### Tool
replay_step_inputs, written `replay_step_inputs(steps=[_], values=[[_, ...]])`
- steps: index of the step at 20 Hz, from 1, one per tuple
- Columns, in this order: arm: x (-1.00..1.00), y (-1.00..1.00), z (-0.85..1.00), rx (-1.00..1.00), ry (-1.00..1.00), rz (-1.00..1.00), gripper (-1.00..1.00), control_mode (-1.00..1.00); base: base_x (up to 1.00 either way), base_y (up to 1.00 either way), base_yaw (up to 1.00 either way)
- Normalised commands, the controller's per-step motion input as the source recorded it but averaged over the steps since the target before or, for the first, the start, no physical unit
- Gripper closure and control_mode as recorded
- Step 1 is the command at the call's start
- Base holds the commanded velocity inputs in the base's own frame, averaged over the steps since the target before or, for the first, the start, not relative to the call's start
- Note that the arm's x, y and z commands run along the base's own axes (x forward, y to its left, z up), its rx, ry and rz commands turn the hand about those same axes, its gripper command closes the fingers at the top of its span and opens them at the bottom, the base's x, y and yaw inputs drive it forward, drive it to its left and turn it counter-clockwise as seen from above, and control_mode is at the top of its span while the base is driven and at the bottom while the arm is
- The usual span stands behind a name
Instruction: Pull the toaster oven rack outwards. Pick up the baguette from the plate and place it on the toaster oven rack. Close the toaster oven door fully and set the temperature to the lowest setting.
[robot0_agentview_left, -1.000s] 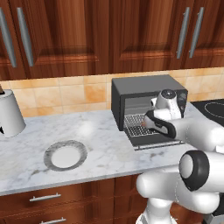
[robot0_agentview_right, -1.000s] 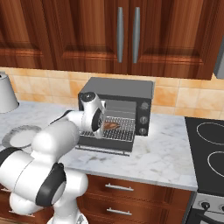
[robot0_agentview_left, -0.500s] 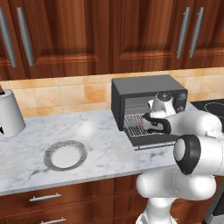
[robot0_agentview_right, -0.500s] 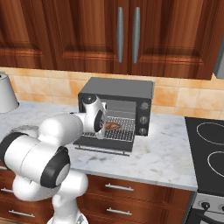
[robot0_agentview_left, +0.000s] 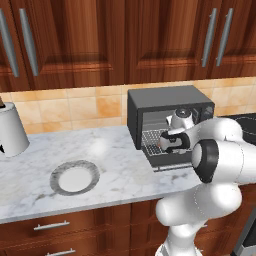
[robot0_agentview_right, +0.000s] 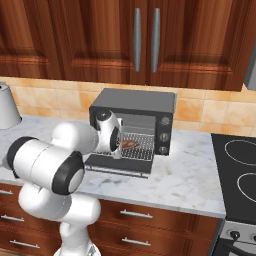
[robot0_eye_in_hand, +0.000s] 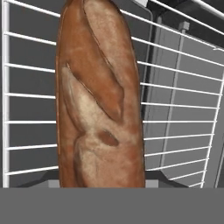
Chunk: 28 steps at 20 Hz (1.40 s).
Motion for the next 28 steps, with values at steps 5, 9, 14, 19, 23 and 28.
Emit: replay_step_inputs(steps=[5, 9, 14, 19, 23, 28], values=[[0.18, 0.00, -0.18, -0.02, 0.00, 0.00, 1.00, -1.00, 0.00, 0.00, 0.00], [0.11, 0.00, -0.11, -0.01, -0.04, 0.00, 1.00, -1.00, 0.00, 0.00, 0.00], [0.00, 0.00, 0.00, 0.00, -0.13, 0.00, -1.00, -1.00, 0.00, 0.00, 0.00], [0.00, 0.00, 0.00, 0.00, -0.16, 0.00, -1.00, -1.00, 0.00, 0.00, 0.00], [0.00, 0.00, 0.00, 0.00, -0.14, 0.00, -1.00, -1.00, 0.00, 0.00, 0.00], [0.00, -0.05, 0.09, 0.01, -0.19, 0.00, -1.00, -1.00, 0.00, 0.00, 0.00]])
